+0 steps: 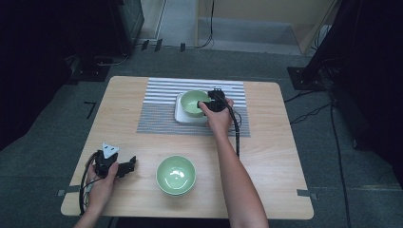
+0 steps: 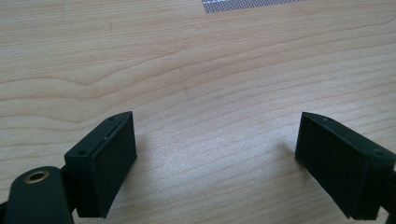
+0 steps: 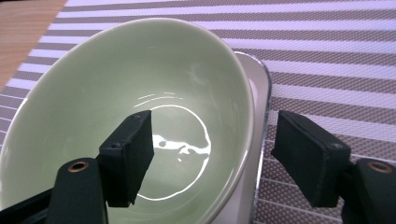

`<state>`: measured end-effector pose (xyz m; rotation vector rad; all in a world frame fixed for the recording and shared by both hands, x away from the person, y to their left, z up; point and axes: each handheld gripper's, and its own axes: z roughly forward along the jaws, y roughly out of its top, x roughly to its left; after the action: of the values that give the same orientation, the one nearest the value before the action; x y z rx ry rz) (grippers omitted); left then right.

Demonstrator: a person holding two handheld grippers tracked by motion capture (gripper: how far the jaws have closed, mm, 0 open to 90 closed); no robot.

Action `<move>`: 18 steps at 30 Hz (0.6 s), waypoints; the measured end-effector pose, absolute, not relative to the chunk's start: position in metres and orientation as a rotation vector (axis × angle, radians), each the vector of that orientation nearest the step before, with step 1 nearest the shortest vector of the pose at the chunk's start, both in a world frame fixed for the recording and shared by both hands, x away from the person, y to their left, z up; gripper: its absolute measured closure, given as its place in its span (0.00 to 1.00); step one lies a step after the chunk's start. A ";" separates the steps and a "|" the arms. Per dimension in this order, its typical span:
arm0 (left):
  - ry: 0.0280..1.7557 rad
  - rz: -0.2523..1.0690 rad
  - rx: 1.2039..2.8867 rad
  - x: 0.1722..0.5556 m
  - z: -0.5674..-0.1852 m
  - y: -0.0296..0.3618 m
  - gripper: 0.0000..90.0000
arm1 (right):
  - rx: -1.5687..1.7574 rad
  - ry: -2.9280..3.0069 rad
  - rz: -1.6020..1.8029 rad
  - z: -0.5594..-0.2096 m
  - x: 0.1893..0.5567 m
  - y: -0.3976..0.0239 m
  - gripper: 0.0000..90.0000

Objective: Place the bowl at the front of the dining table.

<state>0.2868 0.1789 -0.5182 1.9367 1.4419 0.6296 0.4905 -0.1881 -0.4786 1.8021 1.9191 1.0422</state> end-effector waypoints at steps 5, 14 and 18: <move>1.442 0.629 1.937 0.287 -0.518 0.179 0.13 | 1.733 1.906 1.102 -0.471 0.479 -0.189 0.32; 1.442 0.630 1.937 0.287 -0.518 0.179 0.13 | 1.648 1.903 1.133 -0.459 0.462 -0.198 0.33; 1.442 0.630 1.937 0.287 -0.518 0.179 0.13 | 1.603 1.910 1.136 -0.458 0.455 -0.202 0.30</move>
<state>0.2868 0.1789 -0.5182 1.9366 1.4421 0.6298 0.4554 -0.2022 -0.4580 1.6027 1.9095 1.1358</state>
